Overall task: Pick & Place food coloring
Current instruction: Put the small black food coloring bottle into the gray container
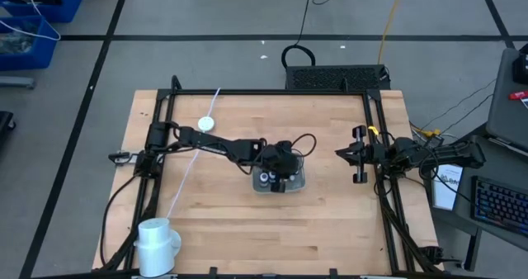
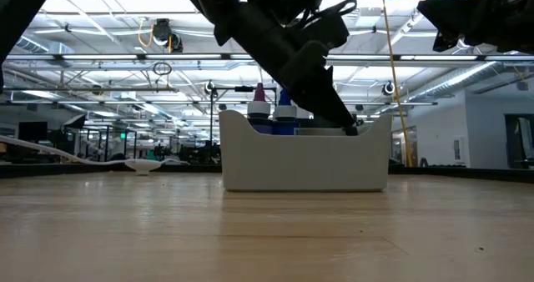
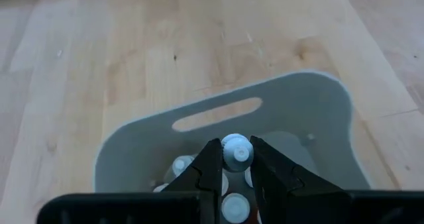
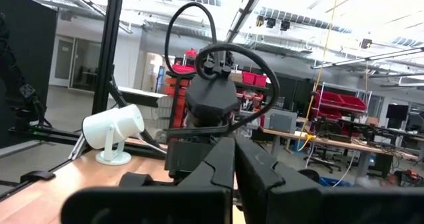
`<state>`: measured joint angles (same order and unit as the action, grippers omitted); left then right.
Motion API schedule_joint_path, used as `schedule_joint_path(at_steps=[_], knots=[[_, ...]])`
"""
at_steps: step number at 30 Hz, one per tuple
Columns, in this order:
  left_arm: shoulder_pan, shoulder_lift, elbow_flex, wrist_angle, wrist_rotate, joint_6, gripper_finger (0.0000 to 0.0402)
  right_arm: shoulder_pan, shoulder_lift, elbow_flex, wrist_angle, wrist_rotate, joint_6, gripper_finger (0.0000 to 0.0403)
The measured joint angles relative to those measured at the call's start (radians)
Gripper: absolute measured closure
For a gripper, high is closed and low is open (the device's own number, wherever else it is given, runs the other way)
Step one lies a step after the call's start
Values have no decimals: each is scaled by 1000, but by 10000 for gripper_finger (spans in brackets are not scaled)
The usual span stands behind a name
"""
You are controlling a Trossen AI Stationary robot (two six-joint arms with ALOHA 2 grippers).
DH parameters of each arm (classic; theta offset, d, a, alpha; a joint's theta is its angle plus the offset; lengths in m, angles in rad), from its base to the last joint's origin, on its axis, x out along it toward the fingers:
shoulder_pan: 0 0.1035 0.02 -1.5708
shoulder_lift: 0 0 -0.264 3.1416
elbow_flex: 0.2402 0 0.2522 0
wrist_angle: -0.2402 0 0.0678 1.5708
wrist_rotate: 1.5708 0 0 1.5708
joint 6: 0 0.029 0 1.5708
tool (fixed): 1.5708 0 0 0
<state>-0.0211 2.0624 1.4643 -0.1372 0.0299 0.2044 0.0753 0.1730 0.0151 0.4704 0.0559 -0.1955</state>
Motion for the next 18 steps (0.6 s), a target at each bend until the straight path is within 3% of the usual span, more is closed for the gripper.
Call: schedule_joint_path(at_steps=[18], knots=[[-17, 21, 1, 35, 23, 101, 344, 0, 0, 0, -11, -2, 3, 399]])
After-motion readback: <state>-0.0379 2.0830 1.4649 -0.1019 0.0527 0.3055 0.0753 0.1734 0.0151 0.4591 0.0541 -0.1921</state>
